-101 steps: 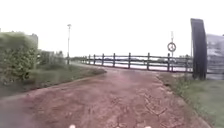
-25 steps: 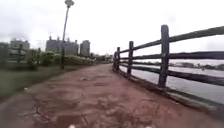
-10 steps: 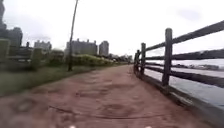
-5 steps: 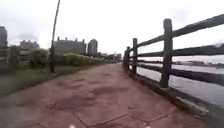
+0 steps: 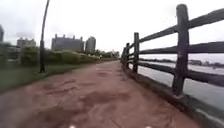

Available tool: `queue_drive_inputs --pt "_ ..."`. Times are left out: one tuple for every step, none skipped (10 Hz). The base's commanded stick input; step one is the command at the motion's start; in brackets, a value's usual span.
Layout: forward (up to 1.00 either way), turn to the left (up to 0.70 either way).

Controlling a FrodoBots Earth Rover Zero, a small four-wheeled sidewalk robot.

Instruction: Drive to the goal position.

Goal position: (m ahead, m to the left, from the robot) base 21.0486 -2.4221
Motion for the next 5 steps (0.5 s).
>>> queue_drive_inputs --pt "1.00 0.12" --pt "1.00 0.12" --pt "1.00 0.12" --pt "1.00 0.12" --pt "1.00 0.12"
